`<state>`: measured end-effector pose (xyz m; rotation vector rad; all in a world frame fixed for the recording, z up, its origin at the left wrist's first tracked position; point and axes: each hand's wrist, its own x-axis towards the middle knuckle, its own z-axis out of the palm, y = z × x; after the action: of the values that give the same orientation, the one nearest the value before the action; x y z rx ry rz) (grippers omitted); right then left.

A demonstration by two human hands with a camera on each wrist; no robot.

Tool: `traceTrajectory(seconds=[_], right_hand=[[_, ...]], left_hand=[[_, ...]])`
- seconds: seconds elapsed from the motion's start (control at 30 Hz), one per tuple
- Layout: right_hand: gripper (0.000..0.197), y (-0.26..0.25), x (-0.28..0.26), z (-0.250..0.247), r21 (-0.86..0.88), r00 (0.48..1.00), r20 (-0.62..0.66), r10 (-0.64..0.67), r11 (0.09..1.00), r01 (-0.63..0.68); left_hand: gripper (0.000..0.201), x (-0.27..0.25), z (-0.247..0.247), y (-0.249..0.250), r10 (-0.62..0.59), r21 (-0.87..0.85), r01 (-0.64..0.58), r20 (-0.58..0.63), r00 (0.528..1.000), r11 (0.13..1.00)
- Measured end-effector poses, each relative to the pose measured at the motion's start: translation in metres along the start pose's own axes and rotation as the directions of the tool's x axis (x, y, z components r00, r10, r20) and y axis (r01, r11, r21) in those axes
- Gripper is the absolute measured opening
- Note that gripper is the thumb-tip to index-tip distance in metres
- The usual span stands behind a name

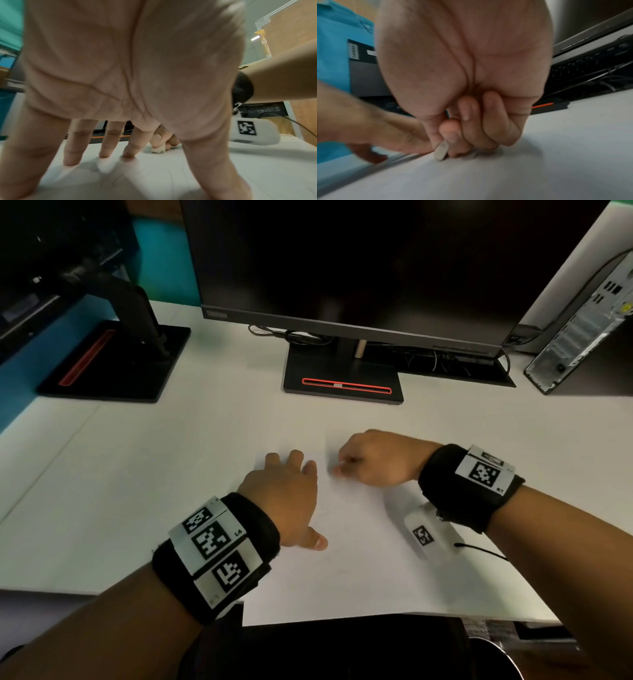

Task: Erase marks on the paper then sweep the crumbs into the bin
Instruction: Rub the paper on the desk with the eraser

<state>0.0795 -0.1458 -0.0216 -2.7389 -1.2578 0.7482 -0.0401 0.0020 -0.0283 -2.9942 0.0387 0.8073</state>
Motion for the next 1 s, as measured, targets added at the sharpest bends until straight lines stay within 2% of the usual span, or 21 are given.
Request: traceTrajectory(seconds=[0.07, 0.13, 0.23, 0.3, 0.37, 0.43, 0.53, 0.67, 0.73, 0.87, 1.0], right_hand=[[0.042, 0.005, 0.003, -0.007, -0.004, 0.997, -0.054, 0.051, 0.999, -0.051], [0.042, 0.002, 0.003, -0.003, -0.005, 0.997, -0.071, 0.011, 1.000, -0.012], [0.040, -0.003, -0.003, 0.006, 0.004, 0.999, 0.015, -0.048, 0.999, 0.048], [0.040, 0.006, -0.003, -0.002, -0.003, 1.000, 0.007, 0.022, 1.000, -0.022], [0.042, 0.012, -0.002, -0.008, -0.016, 0.996, -0.056, 0.073, 0.997, -0.074], [0.042, 0.005, -0.002, -0.004, -0.025, 0.997, -0.075, 0.026, 0.999, -0.028], [0.040, -0.010, -0.001, 0.009, 0.007, 0.997, -0.013, -0.070, 0.997, 0.070], [0.041, -0.001, 0.005, -0.010, 0.014, 0.998, -0.027, 0.050, 0.999, -0.050], [0.041, -0.003, 0.006, -0.008, 0.006, 0.999, -0.027, 0.039, 0.999, -0.039], [0.040, -0.007, 0.004, -0.003, -0.007, 0.998, 0.056, 0.003, 1.000, -0.003], [0.041, -0.001, 0.006, -0.013, -0.007, 0.999, 0.017, 0.040, 0.999, -0.040]], left_hand=[[0.112, 0.000, 0.000, 0.000, 0.003, 0.003, -0.003, -0.004, 1.000, 1.000], [0.112, 0.000, 0.000, -0.001, 0.000, 0.003, 0.000, -0.006, 1.000, 1.000], [0.111, 0.000, 0.000, -0.001, -0.001, 0.008, 0.001, 0.001, 1.000, 1.000], [0.110, 0.000, 0.000, -0.001, -0.001, 0.007, 0.001, 0.003, 1.000, 1.000], [0.110, 0.000, 0.000, -0.001, -0.001, 0.013, 0.001, -0.001, 1.000, 1.000], [0.110, 0.000, 0.000, -0.001, -0.001, 0.008, 0.001, -0.005, 1.000, 1.000], [0.110, 0.000, 0.000, -0.001, 0.001, 0.009, -0.001, -0.004, 1.000, 1.000], [0.113, 0.000, 0.000, -0.001, 0.000, 0.006, 0.000, -0.004, 1.000, 1.000], [0.113, 0.000, 0.001, -0.002, -0.001, 0.005, 0.001, -0.007, 1.000, 1.000], [0.112, 0.000, 0.001, -0.002, 0.003, 0.024, -0.002, -0.014, 1.000, 1.000], [0.112, -0.001, 0.001, -0.002, 0.003, 0.022, -0.003, -0.015, 1.000, 1.000]])
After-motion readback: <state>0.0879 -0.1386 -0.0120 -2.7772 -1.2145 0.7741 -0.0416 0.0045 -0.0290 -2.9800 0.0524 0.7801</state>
